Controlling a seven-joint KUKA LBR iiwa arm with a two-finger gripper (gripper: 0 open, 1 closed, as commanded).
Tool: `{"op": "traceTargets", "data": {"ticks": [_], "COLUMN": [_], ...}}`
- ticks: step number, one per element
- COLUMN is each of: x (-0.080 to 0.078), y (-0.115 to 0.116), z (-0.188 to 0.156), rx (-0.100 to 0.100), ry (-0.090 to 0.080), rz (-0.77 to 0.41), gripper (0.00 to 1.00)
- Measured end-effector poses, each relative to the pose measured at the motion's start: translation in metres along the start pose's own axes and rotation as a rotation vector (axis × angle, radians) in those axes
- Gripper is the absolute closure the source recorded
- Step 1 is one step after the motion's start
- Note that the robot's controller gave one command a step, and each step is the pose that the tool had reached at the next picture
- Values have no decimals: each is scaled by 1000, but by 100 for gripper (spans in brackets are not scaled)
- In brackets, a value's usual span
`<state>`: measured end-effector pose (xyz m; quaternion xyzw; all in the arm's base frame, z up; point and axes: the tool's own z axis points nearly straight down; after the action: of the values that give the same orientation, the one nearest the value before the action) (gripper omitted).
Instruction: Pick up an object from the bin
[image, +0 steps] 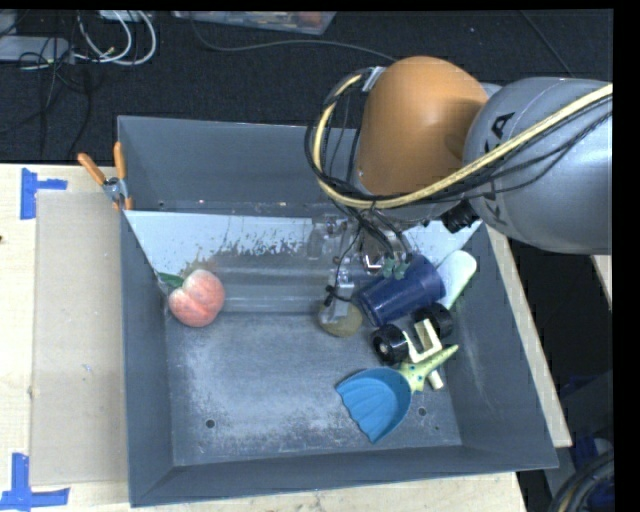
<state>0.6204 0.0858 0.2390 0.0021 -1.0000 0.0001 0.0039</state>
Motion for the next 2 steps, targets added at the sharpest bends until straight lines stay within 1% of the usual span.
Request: {"op": "traceTargets", "data": {"ticks": [1,2], "x": [-1,3], "y": [0,-33], "z": [-5,73], "rx": [-1,-1], "ry": [-7,-7], "rz": [2,102], "gripper": [0,0]}}
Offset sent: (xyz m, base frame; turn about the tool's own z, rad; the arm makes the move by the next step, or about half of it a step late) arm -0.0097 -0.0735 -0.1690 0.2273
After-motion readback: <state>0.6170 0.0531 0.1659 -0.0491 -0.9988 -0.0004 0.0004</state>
